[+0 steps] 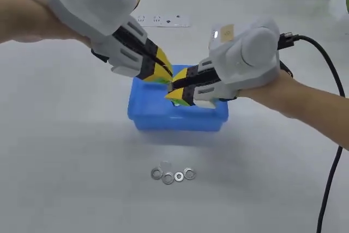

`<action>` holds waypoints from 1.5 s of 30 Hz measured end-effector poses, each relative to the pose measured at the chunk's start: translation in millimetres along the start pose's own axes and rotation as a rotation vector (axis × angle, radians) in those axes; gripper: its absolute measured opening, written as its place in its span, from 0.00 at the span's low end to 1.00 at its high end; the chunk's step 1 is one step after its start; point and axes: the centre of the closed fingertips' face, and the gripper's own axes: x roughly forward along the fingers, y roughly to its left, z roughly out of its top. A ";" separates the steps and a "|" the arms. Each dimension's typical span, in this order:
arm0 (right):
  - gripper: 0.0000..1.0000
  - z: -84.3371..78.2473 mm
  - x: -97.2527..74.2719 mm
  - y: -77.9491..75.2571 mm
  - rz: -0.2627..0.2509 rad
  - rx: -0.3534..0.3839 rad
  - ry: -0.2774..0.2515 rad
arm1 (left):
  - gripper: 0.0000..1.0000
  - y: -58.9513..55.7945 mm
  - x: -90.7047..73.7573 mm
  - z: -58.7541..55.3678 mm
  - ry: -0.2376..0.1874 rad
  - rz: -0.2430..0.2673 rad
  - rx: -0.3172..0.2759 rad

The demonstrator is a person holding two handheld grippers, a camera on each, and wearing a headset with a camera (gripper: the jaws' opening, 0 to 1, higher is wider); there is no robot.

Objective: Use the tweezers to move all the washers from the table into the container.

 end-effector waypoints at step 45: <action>0.08 40.0 -30.6 156.6 0.084 -0.033 -0.005 | 0.06 -158.7 -45.0 35.3 -0.009 0.006 -0.055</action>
